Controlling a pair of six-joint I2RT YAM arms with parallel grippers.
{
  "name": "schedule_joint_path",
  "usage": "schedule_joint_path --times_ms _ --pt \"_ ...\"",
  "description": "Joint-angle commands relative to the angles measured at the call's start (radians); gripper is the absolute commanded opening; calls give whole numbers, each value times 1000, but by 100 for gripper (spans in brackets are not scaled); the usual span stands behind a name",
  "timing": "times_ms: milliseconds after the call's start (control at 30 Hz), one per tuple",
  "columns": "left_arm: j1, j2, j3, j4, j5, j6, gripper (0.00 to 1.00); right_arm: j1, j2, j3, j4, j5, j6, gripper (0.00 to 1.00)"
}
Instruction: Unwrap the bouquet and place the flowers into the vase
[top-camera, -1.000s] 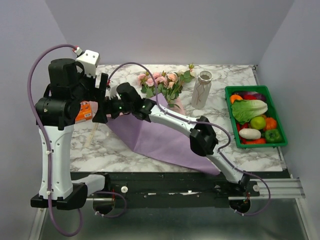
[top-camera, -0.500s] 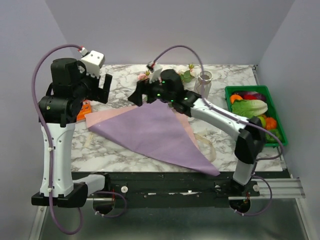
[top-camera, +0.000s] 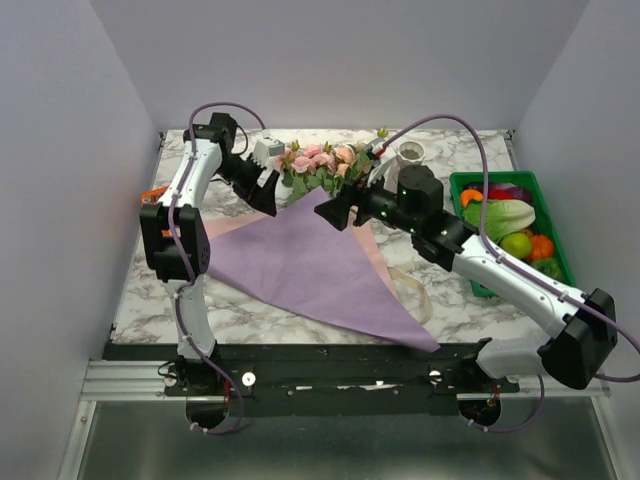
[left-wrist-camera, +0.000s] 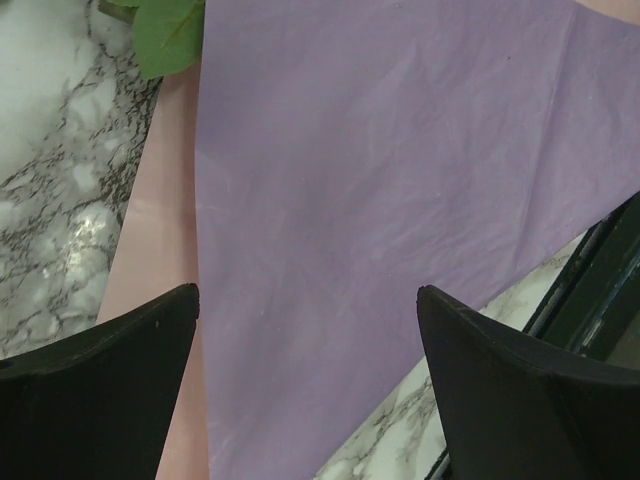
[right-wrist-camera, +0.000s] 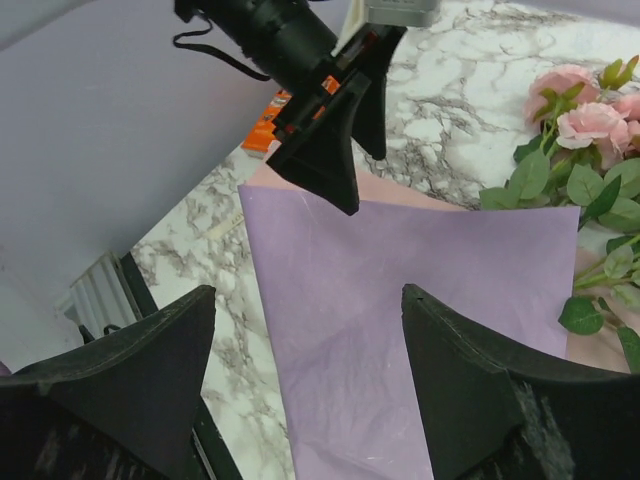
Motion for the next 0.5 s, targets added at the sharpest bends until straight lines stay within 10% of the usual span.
schedule_joint_path --times_ms 0,467 --pt "-5 72 95 -136 127 138 99 -22 -68 -63 18 -13 -6 83" --pt "-47 258 105 16 1 85 99 -82 -120 -142 64 -105 36 82"
